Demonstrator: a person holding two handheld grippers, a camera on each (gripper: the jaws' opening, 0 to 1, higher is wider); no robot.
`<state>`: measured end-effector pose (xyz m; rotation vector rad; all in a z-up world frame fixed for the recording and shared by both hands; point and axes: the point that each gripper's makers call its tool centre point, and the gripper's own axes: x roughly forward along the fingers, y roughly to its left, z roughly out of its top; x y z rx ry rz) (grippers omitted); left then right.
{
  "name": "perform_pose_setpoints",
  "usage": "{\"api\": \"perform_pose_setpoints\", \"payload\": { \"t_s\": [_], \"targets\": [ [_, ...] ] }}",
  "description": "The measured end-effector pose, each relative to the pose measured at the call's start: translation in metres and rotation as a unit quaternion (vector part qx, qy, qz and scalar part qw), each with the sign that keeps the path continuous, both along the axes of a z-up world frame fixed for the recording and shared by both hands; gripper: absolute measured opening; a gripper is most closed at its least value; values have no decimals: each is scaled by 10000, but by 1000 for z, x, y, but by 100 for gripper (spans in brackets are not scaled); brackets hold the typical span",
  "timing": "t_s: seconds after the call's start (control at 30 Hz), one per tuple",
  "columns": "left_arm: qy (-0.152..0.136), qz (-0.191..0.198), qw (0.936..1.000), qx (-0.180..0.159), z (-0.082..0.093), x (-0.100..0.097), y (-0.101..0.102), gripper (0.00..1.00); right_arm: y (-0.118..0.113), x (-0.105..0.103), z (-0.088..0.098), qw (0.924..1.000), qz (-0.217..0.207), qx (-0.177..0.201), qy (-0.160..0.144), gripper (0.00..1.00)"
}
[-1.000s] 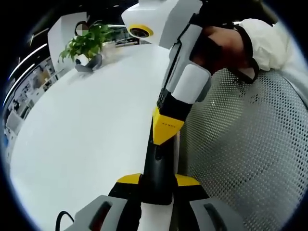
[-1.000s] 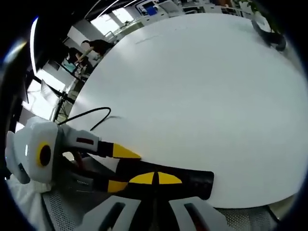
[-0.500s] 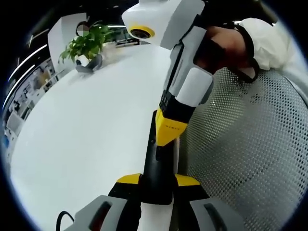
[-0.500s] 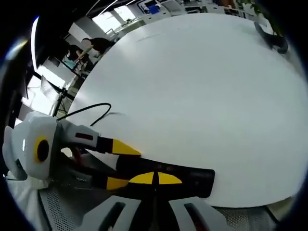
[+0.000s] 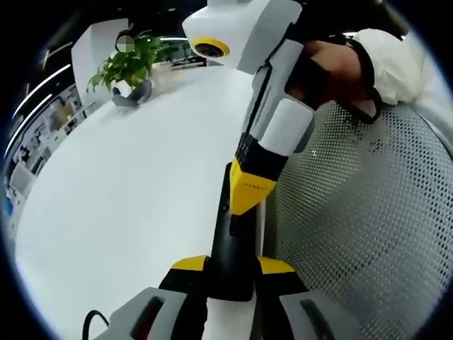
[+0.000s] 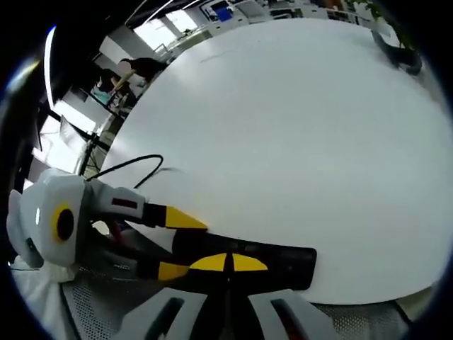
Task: Press the specified remote control buttons in sequence, fully releasing each button before pressing the next.
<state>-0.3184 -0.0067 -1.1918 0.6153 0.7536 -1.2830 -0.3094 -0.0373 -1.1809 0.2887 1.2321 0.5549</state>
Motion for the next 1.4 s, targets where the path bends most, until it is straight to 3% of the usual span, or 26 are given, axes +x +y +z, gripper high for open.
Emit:
{"api": "perform_pose_setpoints", "payload": {
  "t_s": [0.5,0.97,1.4],
  "targets": [
    [-4,57,10000,-16,0,3,1,25,-1,-11,-2,9990,-28,-60,453,0],
    [-64,37,10000,-21,0,3,1,26,-2,-13,-6,9987,241,-355,276,0],
    [-27,131,9999,-103,0,5,1,26,0,-12,-3,9988,271,-223,330,0]
  ]
}}
